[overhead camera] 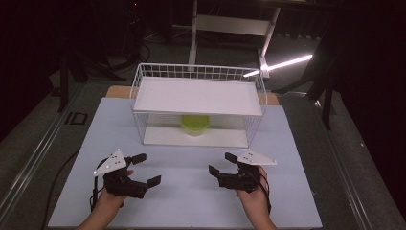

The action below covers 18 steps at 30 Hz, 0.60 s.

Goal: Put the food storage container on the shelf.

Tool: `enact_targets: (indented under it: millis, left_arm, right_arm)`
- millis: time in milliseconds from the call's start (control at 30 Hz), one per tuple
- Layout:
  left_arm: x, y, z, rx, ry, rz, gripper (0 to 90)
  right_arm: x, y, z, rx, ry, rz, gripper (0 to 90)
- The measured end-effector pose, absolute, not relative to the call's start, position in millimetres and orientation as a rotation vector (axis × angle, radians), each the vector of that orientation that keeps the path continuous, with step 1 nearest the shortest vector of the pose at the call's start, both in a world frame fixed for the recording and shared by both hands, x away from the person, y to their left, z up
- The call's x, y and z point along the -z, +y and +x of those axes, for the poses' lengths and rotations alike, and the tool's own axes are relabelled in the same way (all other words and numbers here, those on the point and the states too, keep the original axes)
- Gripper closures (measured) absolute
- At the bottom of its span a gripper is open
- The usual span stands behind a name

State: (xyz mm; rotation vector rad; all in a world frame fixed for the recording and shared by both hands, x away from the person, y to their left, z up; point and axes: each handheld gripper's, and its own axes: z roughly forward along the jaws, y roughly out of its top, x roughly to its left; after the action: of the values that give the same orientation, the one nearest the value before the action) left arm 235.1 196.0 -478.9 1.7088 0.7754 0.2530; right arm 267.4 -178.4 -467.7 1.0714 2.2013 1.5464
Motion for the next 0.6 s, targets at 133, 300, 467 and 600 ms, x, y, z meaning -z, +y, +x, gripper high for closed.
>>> enact_targets:
  millis: [133, 300, 467, 600]
  left_arm:
    - [484, 200, 230, -0.266, 0.78, 1.719, 1.5]
    - [489, 206, 226, -0.27, 0.801, 1.705, 1.5]
    - [492, 209, 223, -0.273, 0.807, 1.699, 1.5]
    - [497, 207, 221, -0.274, 0.805, 1.709, 1.5]
  right_arm:
    - [471, -187, 260, -1.523, 2.2, 1.072, 19.0]
    - [477, -195, 252, -1.495, 2.212, 1.071, 18.8]
    - [483, -204, 247, -1.485, 2.214, 1.082, 18.2]
    - [488, -211, 245, -1.482, 2.205, 1.101, 18.1]
